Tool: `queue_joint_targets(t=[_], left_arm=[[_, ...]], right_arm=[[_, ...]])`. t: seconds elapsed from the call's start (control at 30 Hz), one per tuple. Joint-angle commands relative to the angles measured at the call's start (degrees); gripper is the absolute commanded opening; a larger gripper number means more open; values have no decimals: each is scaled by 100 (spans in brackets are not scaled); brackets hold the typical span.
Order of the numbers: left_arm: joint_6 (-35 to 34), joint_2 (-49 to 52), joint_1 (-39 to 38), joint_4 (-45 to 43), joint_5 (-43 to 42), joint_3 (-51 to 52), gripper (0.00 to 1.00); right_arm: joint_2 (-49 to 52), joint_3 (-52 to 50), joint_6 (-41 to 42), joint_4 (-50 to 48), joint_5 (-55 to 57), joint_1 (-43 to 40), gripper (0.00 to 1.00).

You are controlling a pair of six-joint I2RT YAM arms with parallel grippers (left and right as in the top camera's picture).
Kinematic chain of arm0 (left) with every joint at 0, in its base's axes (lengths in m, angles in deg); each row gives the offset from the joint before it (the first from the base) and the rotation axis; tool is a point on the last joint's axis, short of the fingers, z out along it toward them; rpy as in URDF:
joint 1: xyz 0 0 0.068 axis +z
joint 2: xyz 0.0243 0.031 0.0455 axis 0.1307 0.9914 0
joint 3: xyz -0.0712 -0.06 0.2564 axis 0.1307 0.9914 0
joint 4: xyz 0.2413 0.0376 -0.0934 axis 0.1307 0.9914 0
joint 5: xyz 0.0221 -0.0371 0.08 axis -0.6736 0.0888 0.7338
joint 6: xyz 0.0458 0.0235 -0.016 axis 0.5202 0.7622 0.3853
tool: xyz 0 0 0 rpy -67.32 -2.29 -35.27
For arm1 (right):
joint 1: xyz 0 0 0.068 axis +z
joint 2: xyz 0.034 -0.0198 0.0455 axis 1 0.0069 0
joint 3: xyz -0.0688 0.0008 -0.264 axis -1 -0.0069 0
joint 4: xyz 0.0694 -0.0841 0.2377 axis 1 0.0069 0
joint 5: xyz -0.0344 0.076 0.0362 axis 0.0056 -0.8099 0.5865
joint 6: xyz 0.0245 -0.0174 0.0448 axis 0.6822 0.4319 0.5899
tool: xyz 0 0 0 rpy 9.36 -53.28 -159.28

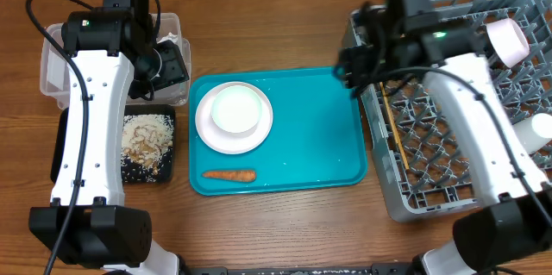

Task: Sort waste into correct bins and load items into the dishwasher
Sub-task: 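Reach right gripper to the white bowl on the plate and grasp its rim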

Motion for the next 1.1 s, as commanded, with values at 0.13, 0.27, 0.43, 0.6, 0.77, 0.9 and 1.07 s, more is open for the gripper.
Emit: queue_joint_targets(t=[0.13,0.27,0.43,0.6,0.77,0.9,1.07], left_arm=[[-31,-11,11,-15,-63,-42,62],[-31,-11,11,7,-50,-42,62],[-31,-11,11,4,-50,-42,62],[-28,-11,11,4,-50,-42,62],[-31,-11,11,11,-52,-42,62],[-31,-11,11,11,-52,-42,61],[-31,-11,11,9,-55,-42,62]], right_arm=[[962,96,669,-501,-260,1246,56],[1432,96,1213,-868,-190,1657,53],[1904,96,1705,-1158,181,1985,46],[2184,96,1827,-1423,223,2133,45],[2382,96,2079,-1617,455,2173,40],[2520,96,2151,-1663,525,2173,36],[2549,96,2317,-1853,625,2173,19]])
